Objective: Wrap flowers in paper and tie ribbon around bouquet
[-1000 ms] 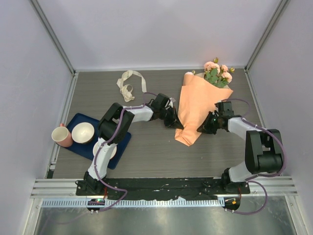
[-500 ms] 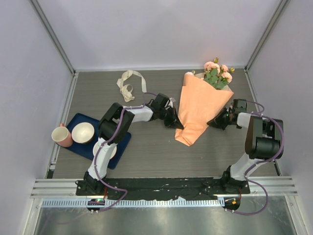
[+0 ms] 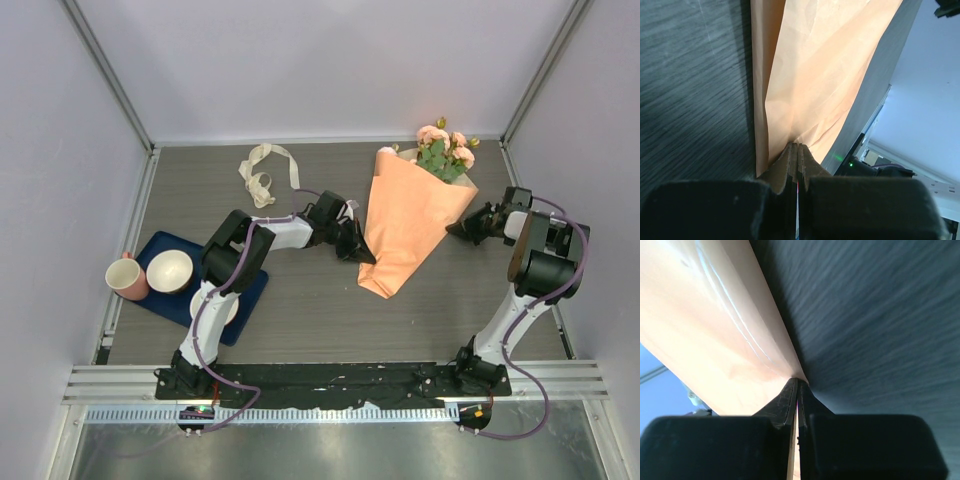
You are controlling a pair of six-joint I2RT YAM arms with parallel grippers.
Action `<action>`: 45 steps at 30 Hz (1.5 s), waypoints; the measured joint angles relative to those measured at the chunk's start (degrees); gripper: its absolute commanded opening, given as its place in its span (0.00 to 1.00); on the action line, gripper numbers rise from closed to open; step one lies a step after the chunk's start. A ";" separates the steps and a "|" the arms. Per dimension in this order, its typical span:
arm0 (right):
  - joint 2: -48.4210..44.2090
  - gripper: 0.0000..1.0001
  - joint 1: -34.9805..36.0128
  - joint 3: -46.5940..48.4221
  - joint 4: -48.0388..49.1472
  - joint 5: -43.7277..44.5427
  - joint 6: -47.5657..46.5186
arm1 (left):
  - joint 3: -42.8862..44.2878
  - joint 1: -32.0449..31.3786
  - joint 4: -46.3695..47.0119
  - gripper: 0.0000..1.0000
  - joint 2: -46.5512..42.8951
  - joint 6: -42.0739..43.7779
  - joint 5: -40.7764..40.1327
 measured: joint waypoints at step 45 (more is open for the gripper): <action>-25.29 0.29 13.84 8.85 -14.86 19.37 -7.91 | -3.04 0.20 5.53 0.00 -0.31 -0.90 0.74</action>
